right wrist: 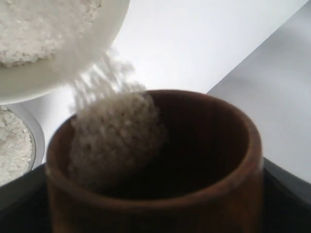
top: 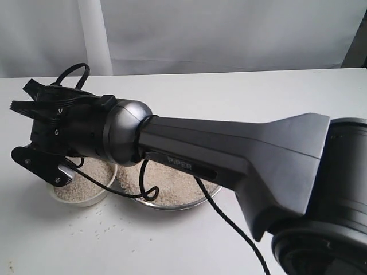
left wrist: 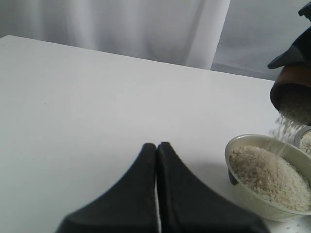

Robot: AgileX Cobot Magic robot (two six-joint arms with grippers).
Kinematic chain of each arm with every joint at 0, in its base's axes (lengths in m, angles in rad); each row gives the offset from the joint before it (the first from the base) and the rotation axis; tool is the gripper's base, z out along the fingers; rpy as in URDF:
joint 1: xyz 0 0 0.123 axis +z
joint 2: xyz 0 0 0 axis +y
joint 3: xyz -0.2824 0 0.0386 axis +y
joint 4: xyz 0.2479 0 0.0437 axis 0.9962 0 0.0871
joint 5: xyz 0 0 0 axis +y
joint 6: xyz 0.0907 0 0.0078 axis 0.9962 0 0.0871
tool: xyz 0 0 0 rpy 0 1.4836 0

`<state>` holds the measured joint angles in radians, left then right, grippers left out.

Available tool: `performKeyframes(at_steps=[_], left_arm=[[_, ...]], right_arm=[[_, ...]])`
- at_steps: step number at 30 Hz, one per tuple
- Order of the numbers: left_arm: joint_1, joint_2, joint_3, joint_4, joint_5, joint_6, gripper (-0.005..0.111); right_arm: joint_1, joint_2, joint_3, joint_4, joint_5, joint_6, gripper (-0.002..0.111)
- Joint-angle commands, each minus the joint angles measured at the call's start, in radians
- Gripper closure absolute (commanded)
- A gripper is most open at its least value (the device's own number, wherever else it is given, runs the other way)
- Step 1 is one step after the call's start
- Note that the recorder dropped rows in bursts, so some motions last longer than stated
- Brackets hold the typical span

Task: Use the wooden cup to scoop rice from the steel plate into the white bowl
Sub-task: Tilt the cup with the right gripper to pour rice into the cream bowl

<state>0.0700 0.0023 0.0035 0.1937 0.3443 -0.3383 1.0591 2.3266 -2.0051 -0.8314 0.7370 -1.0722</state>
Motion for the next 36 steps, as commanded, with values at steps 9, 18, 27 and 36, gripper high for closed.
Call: performKeyframes(at_steps=[9, 18, 27, 36], left_arm=[[0.000, -0.002, -0.004, 0.003, -0.007, -0.001, 0.107], [0.000, -0.002, -0.004, 0.003, -0.007, -0.001, 0.107], [0.000, -0.002, -0.004, 0.003, -0.007, -0.001, 0.107], [0.000, -0.002, -0.004, 0.003, -0.007, -0.001, 0.107]], right_arm=[[0.027, -0.005, -0.008, -0.133, 0.015, 0.001, 0.108], [0.027, -0.005, -0.008, -0.178, 0.041, 0.002, 0.108], [0.027, 0.004, -0.008, -0.116, 0.039, 0.057, 0.108], [-0.045, -0.048, -0.008, 0.237, 0.037, 0.520, 0.108]])
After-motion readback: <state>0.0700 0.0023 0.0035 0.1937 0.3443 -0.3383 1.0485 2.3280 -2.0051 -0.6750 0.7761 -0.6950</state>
